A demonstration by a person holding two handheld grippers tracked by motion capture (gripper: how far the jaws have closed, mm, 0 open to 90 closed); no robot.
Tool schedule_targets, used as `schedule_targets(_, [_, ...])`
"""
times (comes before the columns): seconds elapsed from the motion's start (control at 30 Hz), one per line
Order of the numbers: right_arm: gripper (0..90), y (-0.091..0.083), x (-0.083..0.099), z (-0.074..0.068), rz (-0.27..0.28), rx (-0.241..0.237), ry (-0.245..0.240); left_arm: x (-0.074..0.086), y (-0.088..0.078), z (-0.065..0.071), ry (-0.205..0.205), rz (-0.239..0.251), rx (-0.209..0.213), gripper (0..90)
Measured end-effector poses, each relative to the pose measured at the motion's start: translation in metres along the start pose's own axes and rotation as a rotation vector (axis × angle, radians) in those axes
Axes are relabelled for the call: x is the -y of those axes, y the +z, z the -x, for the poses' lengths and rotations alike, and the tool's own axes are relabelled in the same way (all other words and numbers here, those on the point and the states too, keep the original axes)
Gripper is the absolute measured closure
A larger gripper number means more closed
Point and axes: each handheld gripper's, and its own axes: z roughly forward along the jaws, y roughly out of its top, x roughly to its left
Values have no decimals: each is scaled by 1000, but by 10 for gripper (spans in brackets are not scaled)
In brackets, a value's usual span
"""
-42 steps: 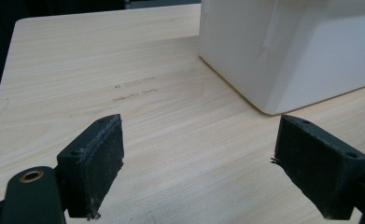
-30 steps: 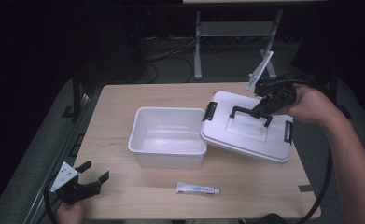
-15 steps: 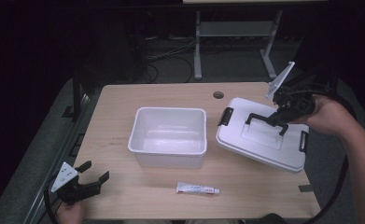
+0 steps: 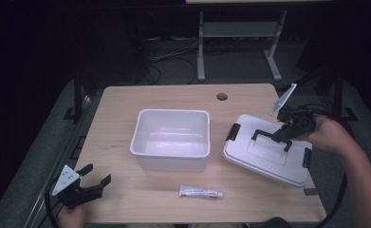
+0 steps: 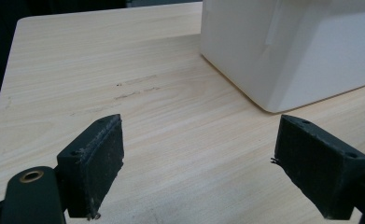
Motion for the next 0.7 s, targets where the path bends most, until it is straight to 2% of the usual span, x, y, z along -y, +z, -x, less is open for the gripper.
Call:
schedule_targets(0.07, [844,12,3,1,2,-8,3,0,0,0,2,0,0,150])
schedule_targets(0.2, [844,27,5,2,-8,-22,7,0,0,0,1,0,0,150])
schedule_targets(0.7, [844,68,10,5,-42,-45,21,0,0,-1,1,1,-1,151])
